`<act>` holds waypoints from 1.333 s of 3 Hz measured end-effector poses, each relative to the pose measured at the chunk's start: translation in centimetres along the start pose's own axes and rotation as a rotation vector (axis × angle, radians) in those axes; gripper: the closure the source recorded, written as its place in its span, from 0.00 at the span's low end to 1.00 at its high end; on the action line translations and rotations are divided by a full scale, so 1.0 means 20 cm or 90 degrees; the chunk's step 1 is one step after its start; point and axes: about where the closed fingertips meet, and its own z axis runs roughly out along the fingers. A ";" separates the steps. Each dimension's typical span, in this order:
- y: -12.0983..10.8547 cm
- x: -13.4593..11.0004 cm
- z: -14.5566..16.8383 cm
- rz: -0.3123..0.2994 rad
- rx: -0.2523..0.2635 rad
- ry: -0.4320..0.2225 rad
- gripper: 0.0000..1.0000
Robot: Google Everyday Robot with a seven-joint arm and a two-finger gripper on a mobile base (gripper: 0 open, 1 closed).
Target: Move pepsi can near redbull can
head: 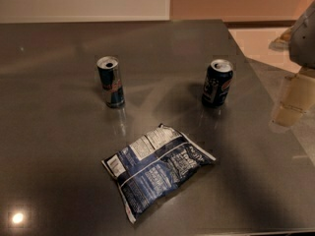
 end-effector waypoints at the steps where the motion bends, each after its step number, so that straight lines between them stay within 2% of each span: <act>1: 0.00 0.00 0.00 0.000 0.000 0.000 0.00; 2: -0.02 -0.01 -0.01 -0.001 0.005 -0.012 0.00; 3: -0.10 -0.03 0.04 -0.003 0.003 -0.043 0.00; 4: -0.21 -0.06 0.12 -0.001 -0.012 -0.084 0.00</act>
Offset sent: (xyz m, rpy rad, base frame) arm 0.0094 0.0009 -0.0001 0.0342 -0.0041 0.0121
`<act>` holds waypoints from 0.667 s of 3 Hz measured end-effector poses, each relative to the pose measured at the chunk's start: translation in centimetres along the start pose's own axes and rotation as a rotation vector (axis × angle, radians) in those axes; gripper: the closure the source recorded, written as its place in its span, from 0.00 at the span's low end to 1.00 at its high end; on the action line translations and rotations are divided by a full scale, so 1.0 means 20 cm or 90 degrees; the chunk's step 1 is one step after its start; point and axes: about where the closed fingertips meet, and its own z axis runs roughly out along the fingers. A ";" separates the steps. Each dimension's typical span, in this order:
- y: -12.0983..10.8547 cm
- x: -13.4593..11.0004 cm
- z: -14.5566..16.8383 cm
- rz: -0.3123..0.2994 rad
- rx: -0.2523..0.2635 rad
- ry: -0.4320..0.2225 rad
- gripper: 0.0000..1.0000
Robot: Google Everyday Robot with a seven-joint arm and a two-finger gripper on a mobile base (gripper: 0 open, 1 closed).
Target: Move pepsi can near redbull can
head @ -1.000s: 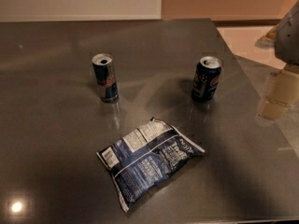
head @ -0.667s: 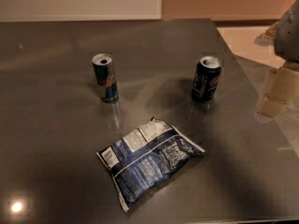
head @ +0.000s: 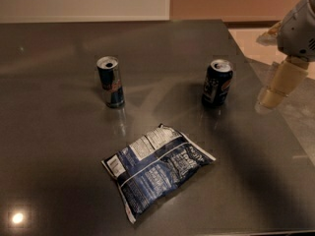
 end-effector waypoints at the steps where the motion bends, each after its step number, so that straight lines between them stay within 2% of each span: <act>1: -0.13 -0.01 0.10 0.008 -0.013 -0.034 0.00; 2: -0.27 -0.01 0.20 0.017 -0.026 -0.057 0.00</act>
Offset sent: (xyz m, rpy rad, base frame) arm 0.1028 -0.0060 -0.0361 0.1537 0.0451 0.0083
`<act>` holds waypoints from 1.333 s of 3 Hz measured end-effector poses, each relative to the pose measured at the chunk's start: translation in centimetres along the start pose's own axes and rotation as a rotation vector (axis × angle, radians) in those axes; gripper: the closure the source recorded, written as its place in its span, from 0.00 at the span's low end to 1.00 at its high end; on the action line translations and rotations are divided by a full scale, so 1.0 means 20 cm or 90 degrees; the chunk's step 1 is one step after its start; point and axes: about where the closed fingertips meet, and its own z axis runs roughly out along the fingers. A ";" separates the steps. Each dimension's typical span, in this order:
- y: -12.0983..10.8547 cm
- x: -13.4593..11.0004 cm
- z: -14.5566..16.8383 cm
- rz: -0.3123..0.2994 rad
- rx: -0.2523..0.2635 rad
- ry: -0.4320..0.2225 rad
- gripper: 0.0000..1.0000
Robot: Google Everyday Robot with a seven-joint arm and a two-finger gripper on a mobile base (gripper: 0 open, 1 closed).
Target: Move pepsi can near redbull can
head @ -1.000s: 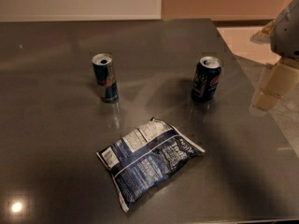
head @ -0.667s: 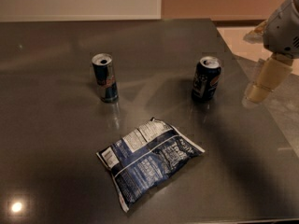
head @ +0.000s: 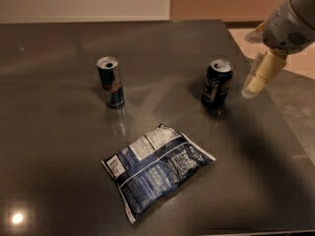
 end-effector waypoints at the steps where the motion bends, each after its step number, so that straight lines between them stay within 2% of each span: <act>1: -0.11 -0.01 0.11 0.010 -0.018 -0.017 0.00; 2: -0.16 -0.02 0.22 0.018 -0.040 -0.029 0.00; 3: -0.16 -0.03 0.31 0.024 -0.062 -0.039 0.00; 4: -0.14 -0.05 0.36 0.022 -0.077 -0.050 0.18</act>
Offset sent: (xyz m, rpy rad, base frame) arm 0.0579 0.0156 -0.0486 0.0920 0.0943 0.0132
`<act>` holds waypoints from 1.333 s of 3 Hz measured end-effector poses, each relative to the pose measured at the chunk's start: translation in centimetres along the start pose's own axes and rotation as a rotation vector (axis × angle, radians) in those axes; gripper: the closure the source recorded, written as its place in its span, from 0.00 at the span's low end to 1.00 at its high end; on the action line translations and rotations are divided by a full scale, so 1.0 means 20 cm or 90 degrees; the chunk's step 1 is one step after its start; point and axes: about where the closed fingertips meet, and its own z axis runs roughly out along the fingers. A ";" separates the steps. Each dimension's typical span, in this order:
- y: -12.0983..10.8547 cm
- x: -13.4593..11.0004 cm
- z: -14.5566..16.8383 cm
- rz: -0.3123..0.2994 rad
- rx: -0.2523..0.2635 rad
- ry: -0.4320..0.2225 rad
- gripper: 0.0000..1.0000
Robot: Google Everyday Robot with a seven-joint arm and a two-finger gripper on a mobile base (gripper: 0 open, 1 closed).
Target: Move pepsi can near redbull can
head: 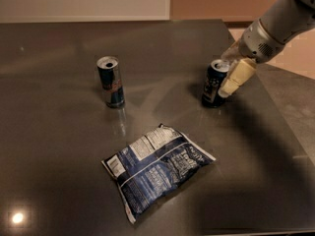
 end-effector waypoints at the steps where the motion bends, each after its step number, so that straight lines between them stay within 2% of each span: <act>1: 0.02 -0.04 0.01 -0.007 -0.007 -0.011 0.41; 2: 0.04 -0.09 0.01 -0.015 -0.018 -0.023 0.64; 3: 0.07 -0.26 -0.01 -0.049 -0.027 -0.042 0.88; 4: 0.08 -0.44 0.01 -0.086 -0.040 -0.061 1.00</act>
Offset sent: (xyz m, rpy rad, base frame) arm -0.0101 0.0292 0.0178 0.0575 0.0118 0.0611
